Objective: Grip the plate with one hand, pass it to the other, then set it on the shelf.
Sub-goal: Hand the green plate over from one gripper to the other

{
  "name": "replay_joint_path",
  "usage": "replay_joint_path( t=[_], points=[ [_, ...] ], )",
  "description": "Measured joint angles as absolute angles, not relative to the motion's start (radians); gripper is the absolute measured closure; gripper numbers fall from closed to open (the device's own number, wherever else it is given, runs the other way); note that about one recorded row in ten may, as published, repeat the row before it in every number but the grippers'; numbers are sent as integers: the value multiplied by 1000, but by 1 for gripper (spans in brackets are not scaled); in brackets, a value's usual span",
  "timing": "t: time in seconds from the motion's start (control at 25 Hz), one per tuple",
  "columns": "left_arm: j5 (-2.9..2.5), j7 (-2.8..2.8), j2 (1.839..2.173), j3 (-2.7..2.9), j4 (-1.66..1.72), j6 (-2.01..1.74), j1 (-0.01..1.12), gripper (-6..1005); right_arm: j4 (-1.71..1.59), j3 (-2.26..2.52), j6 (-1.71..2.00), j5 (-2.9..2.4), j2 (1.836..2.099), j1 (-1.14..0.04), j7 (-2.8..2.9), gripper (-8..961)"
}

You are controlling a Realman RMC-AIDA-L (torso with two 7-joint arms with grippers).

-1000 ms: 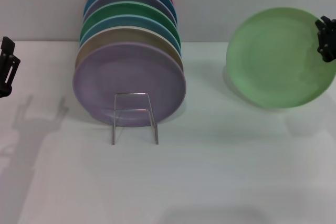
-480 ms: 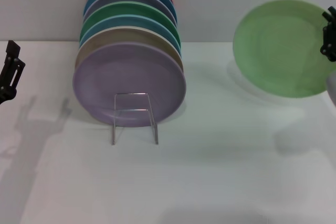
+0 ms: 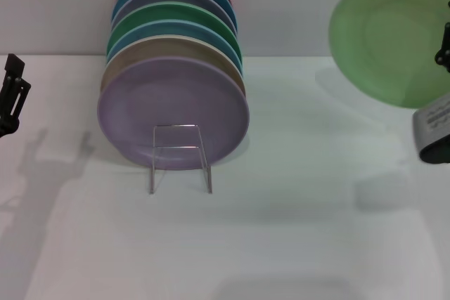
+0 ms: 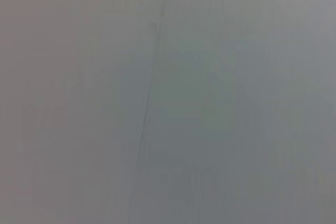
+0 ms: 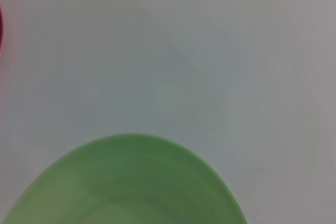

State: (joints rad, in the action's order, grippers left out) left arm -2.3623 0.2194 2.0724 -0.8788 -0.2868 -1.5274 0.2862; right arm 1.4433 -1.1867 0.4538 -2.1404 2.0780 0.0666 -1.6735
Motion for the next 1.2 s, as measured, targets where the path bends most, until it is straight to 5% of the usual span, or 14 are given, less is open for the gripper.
replay_joint_path(
  t=[0.84, 1.2],
  points=[
    [-2361, 219, 2072, -879, -282, -1502, 302, 212, 1038, -1131, 908, -2652, 2063, 20, -652, 931],
    [-2364, 221, 2073, -825, -296, -1515, 284, 213, 825, -1226, 1045, -2899, 2035, -23, -153, 932]
  ],
)
